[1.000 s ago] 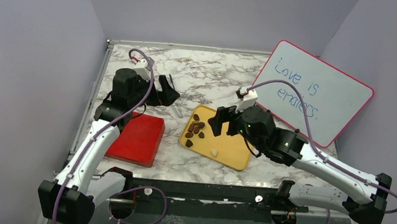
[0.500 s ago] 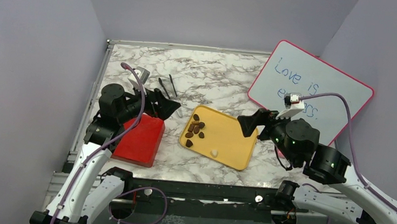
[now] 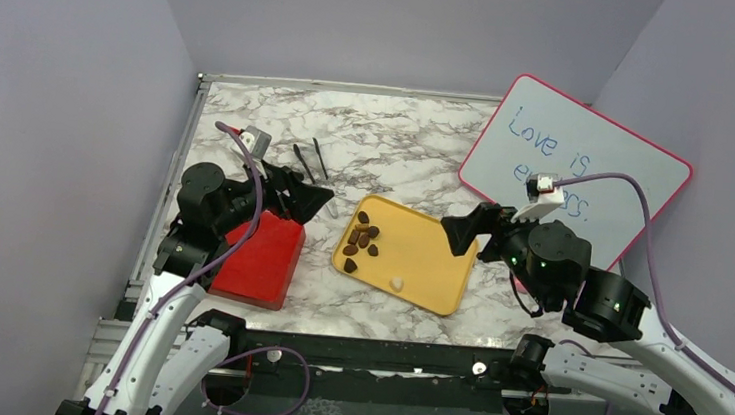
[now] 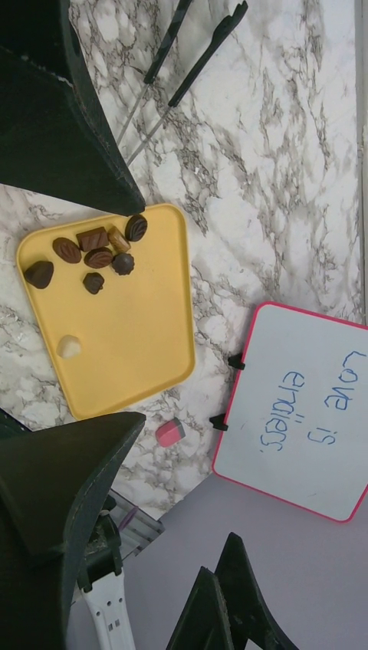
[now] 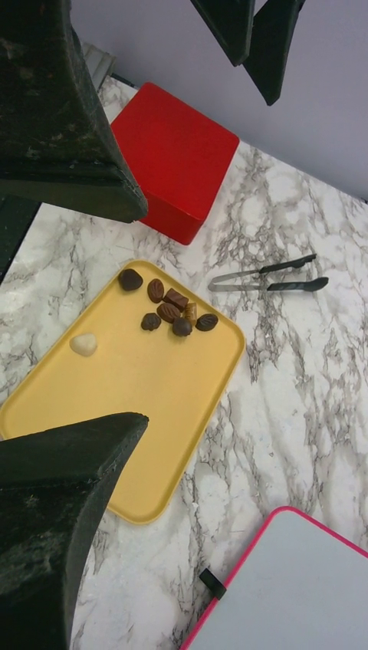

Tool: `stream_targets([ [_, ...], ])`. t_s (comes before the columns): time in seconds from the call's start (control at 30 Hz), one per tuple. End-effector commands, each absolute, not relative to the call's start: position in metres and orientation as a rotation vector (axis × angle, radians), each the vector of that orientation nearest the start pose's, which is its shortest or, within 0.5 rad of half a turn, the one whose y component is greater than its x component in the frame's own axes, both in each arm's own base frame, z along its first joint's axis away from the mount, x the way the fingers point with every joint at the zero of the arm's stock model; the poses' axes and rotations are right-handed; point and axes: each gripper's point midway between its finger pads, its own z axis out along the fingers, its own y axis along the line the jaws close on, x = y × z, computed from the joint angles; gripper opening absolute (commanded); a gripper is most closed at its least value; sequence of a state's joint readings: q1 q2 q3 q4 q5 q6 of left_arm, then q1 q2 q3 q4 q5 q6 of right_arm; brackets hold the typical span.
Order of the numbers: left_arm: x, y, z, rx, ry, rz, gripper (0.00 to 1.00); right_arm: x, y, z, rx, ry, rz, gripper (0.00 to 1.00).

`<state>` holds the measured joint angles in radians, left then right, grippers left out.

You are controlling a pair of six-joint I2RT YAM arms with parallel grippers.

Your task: Pack the chocolate

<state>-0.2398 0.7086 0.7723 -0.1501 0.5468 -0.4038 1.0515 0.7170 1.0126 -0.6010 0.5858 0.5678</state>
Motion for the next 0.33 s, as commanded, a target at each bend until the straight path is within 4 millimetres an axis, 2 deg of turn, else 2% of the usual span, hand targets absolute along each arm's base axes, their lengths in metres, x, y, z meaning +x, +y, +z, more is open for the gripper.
stream_targets([
  [0.0,0.2371,-0.1672,0.3129,0.3,1.659,-0.934,0.99,0.1905,0.1702,0.3196,-0.014,1.855,0.588,1.0],
  [0.3,0.2387,-0.1635,0.3145,0.29,1.655,-0.904,0.99,0.1936,0.1757,0.3132,-0.012,1.887,0.566,1.0],
])
